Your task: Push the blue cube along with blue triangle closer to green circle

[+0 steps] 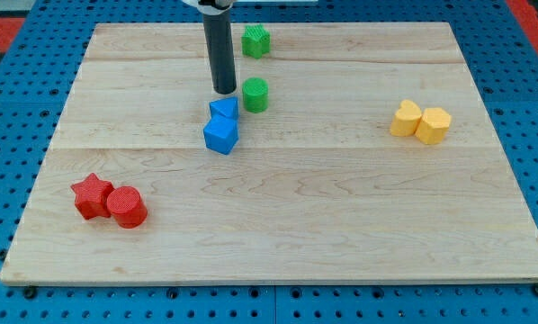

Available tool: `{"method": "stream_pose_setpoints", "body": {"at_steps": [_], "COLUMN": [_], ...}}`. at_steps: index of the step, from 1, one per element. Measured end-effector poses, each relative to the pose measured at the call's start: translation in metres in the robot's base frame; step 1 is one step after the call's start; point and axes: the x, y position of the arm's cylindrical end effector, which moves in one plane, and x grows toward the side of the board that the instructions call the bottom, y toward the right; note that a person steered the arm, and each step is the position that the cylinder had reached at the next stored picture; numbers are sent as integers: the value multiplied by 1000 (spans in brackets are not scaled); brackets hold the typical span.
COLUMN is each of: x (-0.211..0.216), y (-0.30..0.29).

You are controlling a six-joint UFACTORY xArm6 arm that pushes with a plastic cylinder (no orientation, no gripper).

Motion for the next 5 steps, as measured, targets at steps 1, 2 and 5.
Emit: {"method": "stream_pose_setpoints", "body": {"at_steps": [1,2,5], "x": [54,115,141], "y": [-51,-73,-29]}}
